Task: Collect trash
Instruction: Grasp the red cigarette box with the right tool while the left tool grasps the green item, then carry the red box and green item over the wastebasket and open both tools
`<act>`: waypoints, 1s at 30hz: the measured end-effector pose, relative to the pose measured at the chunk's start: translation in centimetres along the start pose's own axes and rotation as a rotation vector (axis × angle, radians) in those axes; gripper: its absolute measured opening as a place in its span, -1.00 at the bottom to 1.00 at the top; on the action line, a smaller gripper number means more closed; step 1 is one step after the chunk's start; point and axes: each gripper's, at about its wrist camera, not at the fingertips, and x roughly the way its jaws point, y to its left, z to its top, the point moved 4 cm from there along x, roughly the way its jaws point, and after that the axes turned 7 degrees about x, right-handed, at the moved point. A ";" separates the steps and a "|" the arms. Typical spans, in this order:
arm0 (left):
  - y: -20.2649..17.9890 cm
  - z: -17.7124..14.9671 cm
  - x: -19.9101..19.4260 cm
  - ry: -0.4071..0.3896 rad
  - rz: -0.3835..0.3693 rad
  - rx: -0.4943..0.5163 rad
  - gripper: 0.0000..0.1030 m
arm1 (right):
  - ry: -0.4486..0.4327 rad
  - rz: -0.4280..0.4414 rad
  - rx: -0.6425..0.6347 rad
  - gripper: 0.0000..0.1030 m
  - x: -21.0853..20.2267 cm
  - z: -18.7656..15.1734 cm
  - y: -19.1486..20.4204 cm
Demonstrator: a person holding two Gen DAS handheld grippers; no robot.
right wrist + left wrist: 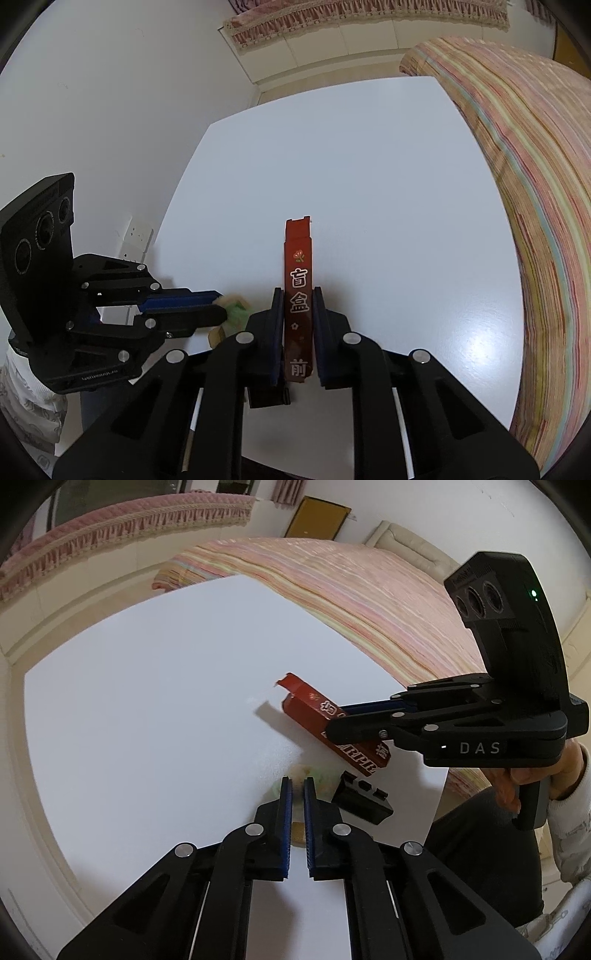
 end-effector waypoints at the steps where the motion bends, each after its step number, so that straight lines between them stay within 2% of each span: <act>1: 0.1 0.1 -0.2 -0.002 0.005 0.001 -0.89 | -0.006 0.000 -0.002 -0.73 -0.3 0.0 0.2; 12: -2.0 0.0 -4.0 -0.057 0.057 0.009 -0.89 | -0.063 -0.009 -0.040 -0.73 -5.0 -2.1 1.9; 22: -6.3 -2.0 -7.7 -0.097 0.085 0.029 -0.89 | -0.110 -0.045 -0.101 -0.73 -10.4 -7.3 4.0; 30: -9.3 -4.0 -8.7 -0.104 0.086 0.038 -0.89 | -0.125 -0.047 -0.115 -0.73 -12.9 -12.1 5.1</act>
